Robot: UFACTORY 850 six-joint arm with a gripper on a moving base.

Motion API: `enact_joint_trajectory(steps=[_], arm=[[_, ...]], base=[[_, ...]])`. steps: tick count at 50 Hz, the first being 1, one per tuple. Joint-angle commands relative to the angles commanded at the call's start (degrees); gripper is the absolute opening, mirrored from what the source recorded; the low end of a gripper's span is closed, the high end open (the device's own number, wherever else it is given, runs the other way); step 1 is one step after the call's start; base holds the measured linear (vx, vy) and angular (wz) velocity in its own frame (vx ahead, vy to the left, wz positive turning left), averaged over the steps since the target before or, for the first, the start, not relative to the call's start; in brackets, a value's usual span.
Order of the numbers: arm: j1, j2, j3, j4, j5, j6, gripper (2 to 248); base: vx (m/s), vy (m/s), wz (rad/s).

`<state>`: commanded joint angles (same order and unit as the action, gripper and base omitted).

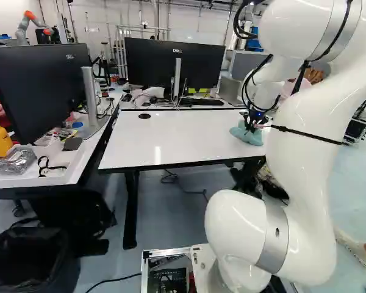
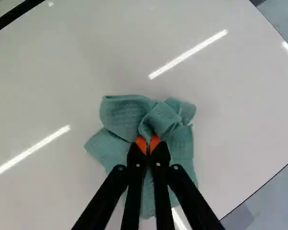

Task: Clean the table with the green towel

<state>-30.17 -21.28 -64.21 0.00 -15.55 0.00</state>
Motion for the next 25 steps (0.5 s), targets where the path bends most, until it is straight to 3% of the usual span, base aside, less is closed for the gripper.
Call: enact_joint_trajectory(steps=[25], arm=[[1.1, -3.8, -4.9, 0.0, 0.0, 0.0, 29]], base=[[0.0, 0.0, 0.0]])
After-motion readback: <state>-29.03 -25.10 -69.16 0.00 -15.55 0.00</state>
